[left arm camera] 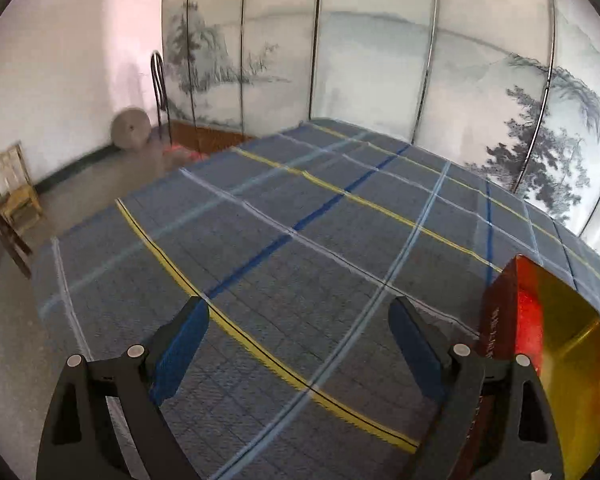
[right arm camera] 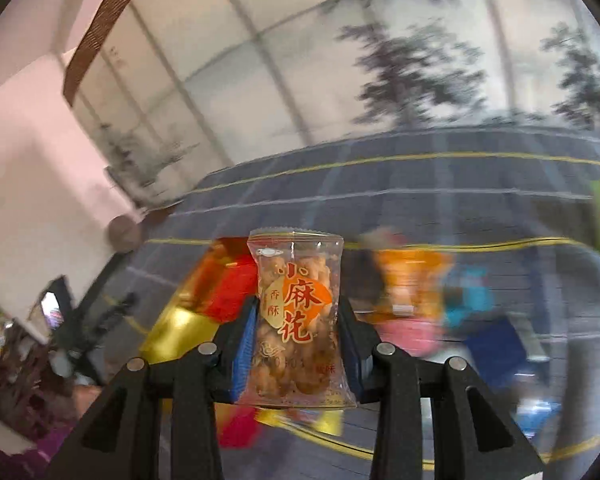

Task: Organize snacks

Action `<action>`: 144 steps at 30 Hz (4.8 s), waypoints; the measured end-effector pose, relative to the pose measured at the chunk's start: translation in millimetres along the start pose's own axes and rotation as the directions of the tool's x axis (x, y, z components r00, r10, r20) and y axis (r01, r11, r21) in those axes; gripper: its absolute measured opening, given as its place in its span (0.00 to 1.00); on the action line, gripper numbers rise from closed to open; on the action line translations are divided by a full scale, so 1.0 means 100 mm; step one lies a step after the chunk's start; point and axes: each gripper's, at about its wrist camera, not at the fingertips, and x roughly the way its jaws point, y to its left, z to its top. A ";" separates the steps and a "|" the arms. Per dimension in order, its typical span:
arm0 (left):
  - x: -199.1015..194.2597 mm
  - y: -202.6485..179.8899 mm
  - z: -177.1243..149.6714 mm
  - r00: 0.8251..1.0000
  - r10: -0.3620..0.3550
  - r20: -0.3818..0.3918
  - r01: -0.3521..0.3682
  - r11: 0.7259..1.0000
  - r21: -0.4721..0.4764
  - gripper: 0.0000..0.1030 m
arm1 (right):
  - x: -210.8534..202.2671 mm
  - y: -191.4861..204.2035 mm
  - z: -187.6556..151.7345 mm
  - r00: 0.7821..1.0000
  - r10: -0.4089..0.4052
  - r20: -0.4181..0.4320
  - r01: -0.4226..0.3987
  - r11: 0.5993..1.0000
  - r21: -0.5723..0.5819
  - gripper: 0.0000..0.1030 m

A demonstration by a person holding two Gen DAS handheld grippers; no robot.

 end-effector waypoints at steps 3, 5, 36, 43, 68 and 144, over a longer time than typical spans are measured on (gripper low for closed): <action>-0.03 0.00 -0.01 1.000 0.009 0.017 -0.009 1.000 -0.006 0.86 | 0.37 0.27 0.07 0.997 0.057 -0.052 -0.057 0.998 0.007 0.37; -0.02 -0.01 -0.02 1.000 0.001 0.016 -0.001 1.000 0.004 0.86 | 0.60 0.41 0.10 0.995 0.054 -0.079 -0.054 0.999 -0.003 0.37; 0.04 0.03 0.00 1.000 -0.028 -0.012 0.027 0.999 -0.042 0.90 | 1.53 0.55 0.15 0.972 -0.148 -0.181 0.147 0.989 -0.023 0.38; 0.04 0.04 -0.01 1.000 -0.025 -0.012 0.025 0.999 -0.041 0.90 | 1.48 0.58 0.14 0.976 -0.152 -0.153 0.147 0.988 -0.048 0.39; 0.10 0.07 -0.03 0.999 -0.011 -0.031 0.010 0.999 -0.035 0.90 | -0.25 -0.11 -0.34 0.940 -0.299 0.166 0.321 0.939 -0.122 0.49; -1.47 -3.09 -0.83 0.652 -0.453 -0.607 0.739 0.560 0.375 0.98 | -1.24 -2.40 -0.84 0.913 -0.407 0.011 0.408 0.912 -0.040 0.27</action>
